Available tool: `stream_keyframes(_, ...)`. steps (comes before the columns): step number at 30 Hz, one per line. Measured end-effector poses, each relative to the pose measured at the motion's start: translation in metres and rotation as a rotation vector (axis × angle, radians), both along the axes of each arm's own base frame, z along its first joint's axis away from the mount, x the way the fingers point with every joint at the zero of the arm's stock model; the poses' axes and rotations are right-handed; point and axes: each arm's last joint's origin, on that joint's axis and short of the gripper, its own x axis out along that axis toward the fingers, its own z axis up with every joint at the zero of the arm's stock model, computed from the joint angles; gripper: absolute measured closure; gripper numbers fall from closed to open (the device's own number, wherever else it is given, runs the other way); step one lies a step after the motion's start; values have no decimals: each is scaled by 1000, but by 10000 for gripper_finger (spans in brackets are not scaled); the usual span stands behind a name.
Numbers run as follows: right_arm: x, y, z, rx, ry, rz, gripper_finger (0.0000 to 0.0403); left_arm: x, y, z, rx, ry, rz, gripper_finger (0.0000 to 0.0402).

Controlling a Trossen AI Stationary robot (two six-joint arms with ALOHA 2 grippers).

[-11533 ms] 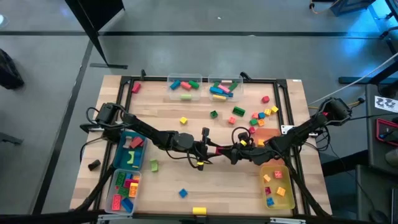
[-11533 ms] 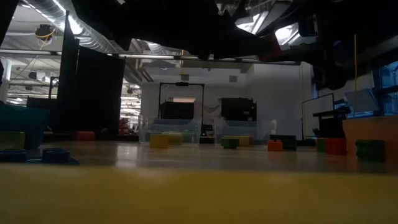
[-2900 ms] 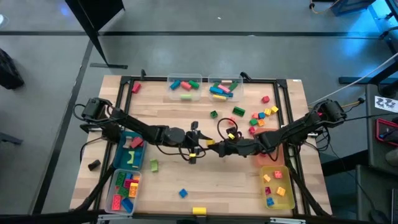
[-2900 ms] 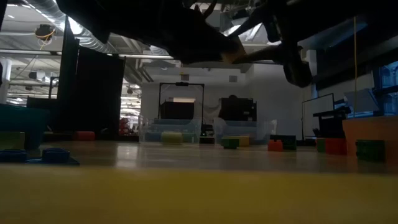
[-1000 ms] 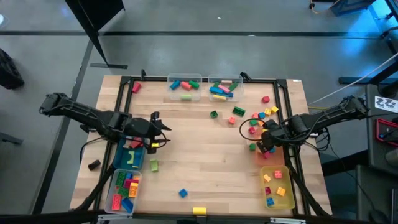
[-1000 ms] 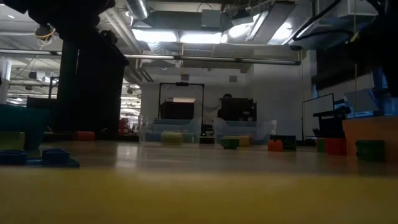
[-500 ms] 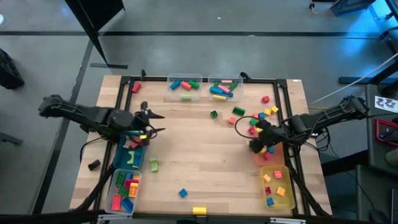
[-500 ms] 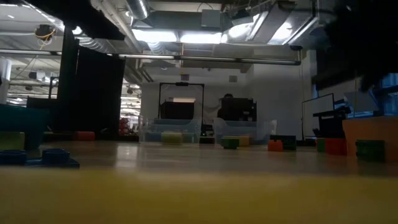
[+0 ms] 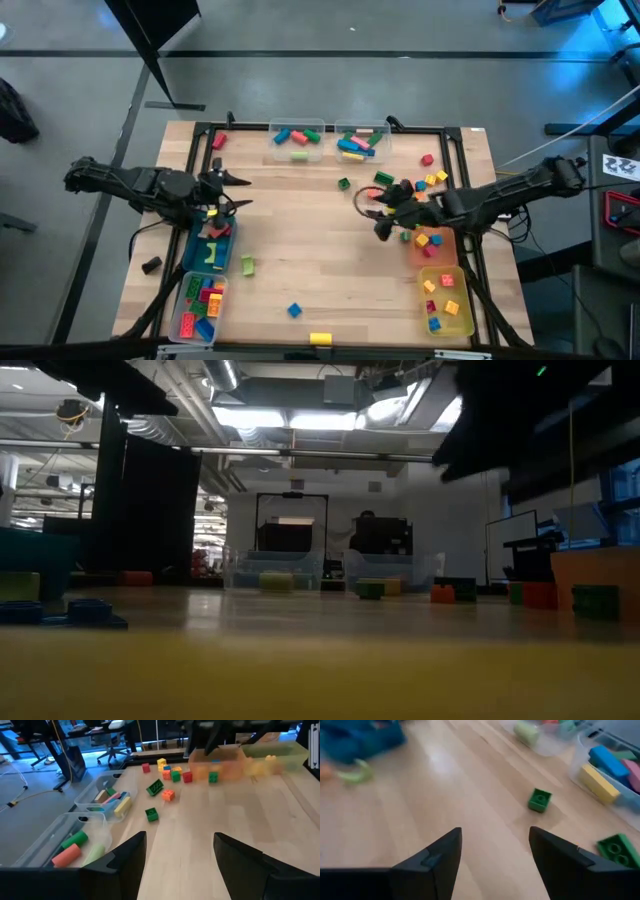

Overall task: Sort blocks by size
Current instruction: Put the orange game piece into the yellow bin

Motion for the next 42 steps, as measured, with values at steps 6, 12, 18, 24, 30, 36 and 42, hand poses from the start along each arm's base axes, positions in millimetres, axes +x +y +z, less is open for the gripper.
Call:
stream_keyframes(6, 16, -33, -34, -27, 218, -85, 169, -1, 0, -1, 3, 14, 0, 185)
stream_keyframes(12, 24, -63, -59, -48, 393, -80, 169, -2, 0, -1, 3, 16, 0, 185)
stream_keyframes(18, 27, -83, -75, -75, 485, -88, 169, -3, 1, -4, -3, 39, 5, 185)
stream_keyframes(24, 30, -90, -87, -42, 532, -64, 169, -4, 1, -6, -28, 61, 17, 185)
stream_keyframes(30, 35, -90, -99, -56, 571, -28, 169, -5, 1, -8, -31, 74, 20, 186)
stream_keyframes(36, 40, -90, -109, -57, 575, -19, 170, -5, 1, -8, -31, 74, 21, 185)
stream_keyframes(42, 40, -90, -109, -44, 576, -9, 224, -5, 1, -8, -34, 73, 22, 185)
